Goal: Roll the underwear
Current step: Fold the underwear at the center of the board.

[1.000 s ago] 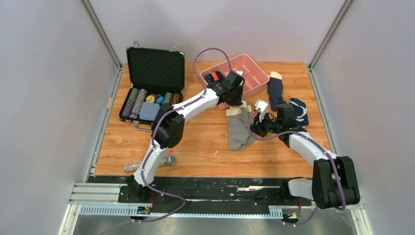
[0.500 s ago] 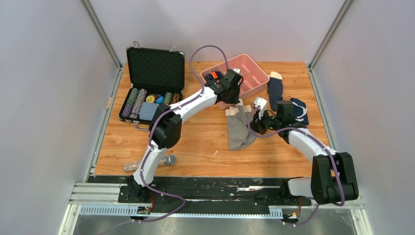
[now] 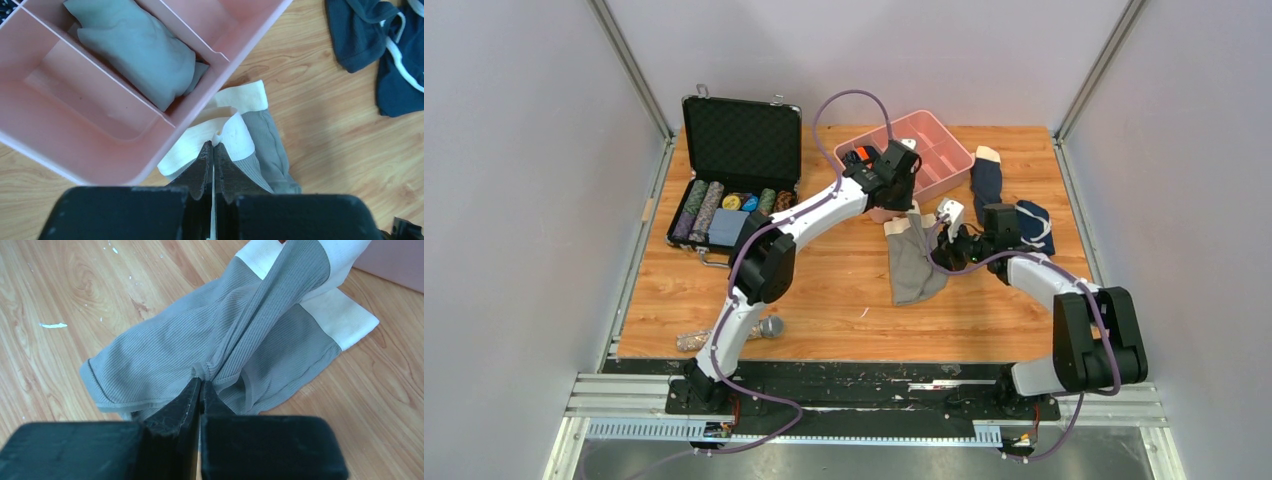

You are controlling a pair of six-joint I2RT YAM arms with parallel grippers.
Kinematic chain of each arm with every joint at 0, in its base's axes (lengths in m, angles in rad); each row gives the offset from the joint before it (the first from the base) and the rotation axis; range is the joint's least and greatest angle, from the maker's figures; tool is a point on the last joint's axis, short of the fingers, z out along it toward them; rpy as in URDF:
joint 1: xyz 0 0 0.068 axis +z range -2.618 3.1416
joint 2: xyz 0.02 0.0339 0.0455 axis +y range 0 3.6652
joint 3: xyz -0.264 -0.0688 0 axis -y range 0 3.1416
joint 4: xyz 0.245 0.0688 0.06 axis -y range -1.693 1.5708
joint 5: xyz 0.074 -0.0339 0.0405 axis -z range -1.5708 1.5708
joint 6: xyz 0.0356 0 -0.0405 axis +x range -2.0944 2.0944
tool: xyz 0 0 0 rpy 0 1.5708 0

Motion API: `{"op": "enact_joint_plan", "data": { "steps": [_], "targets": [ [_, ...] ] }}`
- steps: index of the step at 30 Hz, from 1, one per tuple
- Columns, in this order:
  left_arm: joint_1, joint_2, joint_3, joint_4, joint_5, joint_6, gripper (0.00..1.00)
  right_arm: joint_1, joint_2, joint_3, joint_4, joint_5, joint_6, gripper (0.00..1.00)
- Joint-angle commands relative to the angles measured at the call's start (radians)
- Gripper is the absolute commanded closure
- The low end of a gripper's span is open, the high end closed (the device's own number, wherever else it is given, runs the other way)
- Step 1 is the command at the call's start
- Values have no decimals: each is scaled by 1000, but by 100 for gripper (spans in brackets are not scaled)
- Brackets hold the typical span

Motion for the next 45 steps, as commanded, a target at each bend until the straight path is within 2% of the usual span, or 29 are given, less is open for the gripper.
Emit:
{"op": "enact_joint_plan", "data": {
  "steps": [1,12,21,30,38,45],
  "targets": [
    [17,42,60,105,-110,50,100,-15,44,13,-29,6,-27,100],
    [8,94,68,179,-76,56,100,-51,48,13,-38,10,-32,100],
    [6,106,48,255,34,-10,100,-87,67,16,-68,7,5,100],
    [10,71,64,166,-19,-6,100,-86,72,61,-109,-20,32,99],
    [44,-60,-45,99,-21,-21,100,-75,-10,104,-141,-102,114,100],
    [50,-102,-57,84,-27,-16,100,-56,-10,106,-151,-107,148,100]
  ]
}}
